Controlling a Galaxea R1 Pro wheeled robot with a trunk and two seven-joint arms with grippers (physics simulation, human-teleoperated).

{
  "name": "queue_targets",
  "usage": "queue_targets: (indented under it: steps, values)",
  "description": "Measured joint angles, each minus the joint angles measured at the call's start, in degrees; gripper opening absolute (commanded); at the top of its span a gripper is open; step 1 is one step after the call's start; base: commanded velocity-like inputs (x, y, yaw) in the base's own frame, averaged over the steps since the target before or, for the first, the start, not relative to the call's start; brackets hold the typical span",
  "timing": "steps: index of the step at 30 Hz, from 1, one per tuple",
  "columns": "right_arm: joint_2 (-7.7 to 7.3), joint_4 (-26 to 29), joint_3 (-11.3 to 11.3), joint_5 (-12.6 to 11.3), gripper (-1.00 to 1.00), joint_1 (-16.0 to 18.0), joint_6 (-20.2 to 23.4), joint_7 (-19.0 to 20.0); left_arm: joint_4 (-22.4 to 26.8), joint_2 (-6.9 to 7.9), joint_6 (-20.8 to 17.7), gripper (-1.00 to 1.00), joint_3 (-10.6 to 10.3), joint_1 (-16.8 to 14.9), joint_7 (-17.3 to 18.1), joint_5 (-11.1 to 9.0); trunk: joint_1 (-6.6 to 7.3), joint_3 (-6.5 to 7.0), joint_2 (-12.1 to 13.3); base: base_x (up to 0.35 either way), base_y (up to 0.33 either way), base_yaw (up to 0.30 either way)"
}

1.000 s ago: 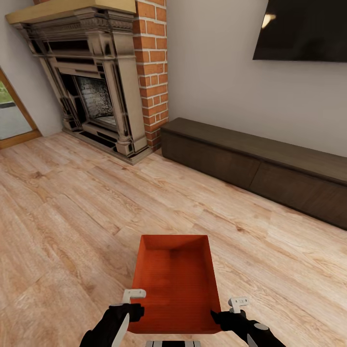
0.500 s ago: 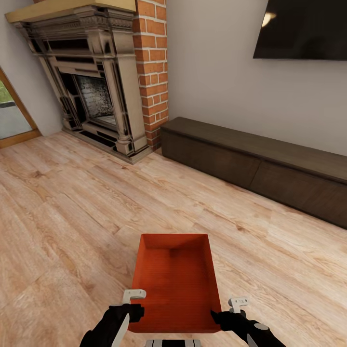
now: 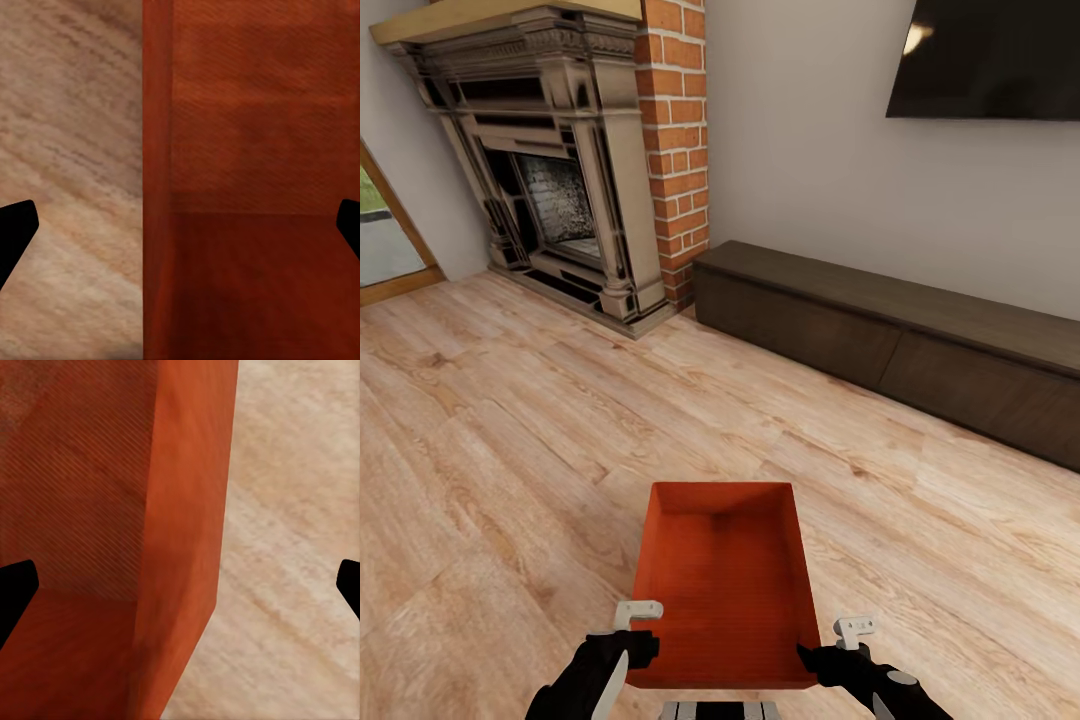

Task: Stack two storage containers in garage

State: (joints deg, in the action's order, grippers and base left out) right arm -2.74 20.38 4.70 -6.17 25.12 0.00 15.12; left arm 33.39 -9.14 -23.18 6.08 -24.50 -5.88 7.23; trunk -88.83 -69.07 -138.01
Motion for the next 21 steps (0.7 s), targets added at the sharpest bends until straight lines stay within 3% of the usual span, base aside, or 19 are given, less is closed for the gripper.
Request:
queue_targets:
  steps: [21]
  values:
    - [0.0,0.0,0.0,0.0,1.0,0.0,0.0,0.0,0.05,-0.05,0.0,1.0,0.0,0.02,0.15,-0.05,-0.22,-0.18,-0.4,0.0,0.0,0.0]
